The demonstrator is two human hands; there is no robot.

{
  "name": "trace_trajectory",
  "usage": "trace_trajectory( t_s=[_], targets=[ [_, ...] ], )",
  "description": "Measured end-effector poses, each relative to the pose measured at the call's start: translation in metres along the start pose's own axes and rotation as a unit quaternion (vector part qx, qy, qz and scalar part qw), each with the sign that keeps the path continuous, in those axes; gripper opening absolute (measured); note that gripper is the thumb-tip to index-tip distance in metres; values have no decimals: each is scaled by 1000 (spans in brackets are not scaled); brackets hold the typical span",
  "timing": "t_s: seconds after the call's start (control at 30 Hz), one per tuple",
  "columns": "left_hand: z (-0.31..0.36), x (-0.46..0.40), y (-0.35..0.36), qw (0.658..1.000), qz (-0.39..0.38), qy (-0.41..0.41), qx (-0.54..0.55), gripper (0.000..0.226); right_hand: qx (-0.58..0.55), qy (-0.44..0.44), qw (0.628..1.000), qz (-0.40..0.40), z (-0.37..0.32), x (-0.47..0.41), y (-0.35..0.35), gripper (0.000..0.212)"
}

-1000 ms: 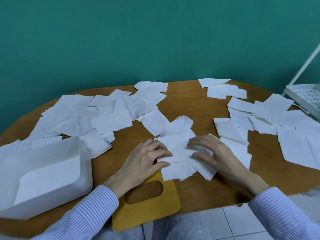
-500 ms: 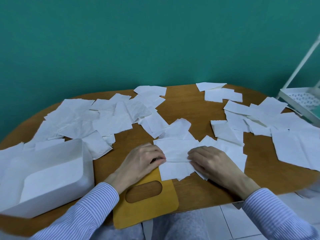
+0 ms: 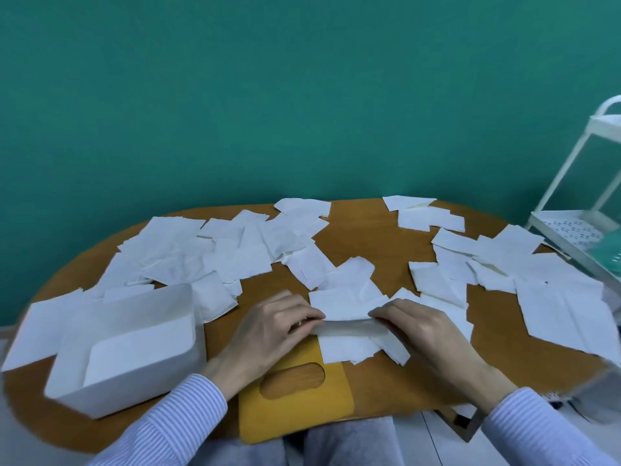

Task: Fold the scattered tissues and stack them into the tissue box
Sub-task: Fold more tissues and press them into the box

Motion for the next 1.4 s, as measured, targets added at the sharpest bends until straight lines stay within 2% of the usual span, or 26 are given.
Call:
trace_trajectory(
  t_s=[0.23, 0.3, 0.57, 0.7, 0.9, 1.03, 1.17, 1.4],
  targets=[
    [2, 21, -82, 994, 73, -66, 47, 14, -173, 26, 977, 122, -31, -43, -40, 25],
    [-4, 37, -103, 992, 92, -82, 39, 14, -215, 34, 967, 130, -47, -61, -42, 22],
    [-58, 119, -183, 974, 108, -196, -27, 10, -307, 24, 951, 33, -127, -152, 17, 14],
    [-100, 153, -203, 957, 72, -281, -20, 8, -333, 23, 942, -45, -160, -188, 53, 15],
    [-149, 173, -199, 937, 33, -344, -40, 7, -282, 35, 951, -120, -179, -223, 99, 14],
    [-168, 180, -189, 927, 3, -367, -70, 4, -187, 11, 975, -116, -189, -233, 111, 16],
    [-174, 181, -181, 924, -28, -366, -106, 8, -114, 7, 986, -120, -193, -237, 123, 17],
    [-170, 172, -178, 924, -44, -325, -199, 18, -91, -5, 991, -101, -190, -238, 124, 18]
  ],
)
Point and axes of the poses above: each hand's wrist, its own x-axis away from the middle knuckle, its own y-axis out of the palm, z = x × y, the point moved 8 cm from there along -x, towards the middle knuckle, and after that the axes turned 4 degrees about -z, right-handed, at the moved point
